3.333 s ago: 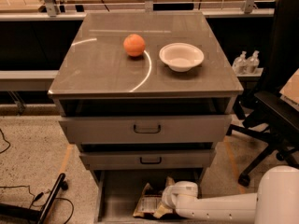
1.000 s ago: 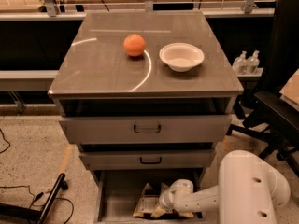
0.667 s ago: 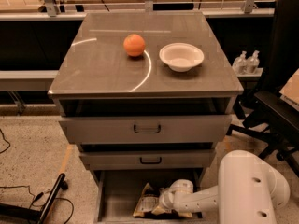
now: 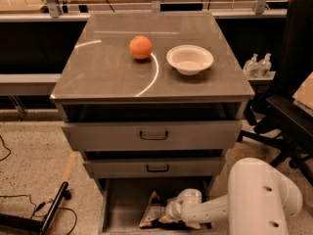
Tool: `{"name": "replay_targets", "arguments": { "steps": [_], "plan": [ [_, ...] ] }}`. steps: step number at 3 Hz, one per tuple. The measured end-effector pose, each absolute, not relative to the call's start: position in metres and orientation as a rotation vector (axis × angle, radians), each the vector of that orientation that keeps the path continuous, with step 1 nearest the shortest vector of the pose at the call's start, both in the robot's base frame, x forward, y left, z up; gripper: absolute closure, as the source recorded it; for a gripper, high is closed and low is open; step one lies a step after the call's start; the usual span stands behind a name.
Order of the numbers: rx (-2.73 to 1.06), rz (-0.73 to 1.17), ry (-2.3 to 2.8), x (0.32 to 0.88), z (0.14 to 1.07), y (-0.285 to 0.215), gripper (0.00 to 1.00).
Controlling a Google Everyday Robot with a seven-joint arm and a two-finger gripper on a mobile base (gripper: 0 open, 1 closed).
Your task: Pick brown chip bag from bottom drawer and place on counter
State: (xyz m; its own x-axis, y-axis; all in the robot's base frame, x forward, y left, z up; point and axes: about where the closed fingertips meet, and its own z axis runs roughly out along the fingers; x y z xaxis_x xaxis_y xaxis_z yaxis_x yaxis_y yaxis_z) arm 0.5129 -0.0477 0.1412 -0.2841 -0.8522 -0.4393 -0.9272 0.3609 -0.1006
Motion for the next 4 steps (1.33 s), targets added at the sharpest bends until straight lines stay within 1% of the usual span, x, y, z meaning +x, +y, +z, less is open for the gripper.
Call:
{"name": "replay_targets", "arguments": {
  "steps": [1,4],
  "plan": [
    [-1.549,0.242,2.209,0.5128,0.1427,-0.0476,1.0],
    [-1.549,0.255,2.203,0.5123,0.1431,-0.0467,1.0]
  ]
}}
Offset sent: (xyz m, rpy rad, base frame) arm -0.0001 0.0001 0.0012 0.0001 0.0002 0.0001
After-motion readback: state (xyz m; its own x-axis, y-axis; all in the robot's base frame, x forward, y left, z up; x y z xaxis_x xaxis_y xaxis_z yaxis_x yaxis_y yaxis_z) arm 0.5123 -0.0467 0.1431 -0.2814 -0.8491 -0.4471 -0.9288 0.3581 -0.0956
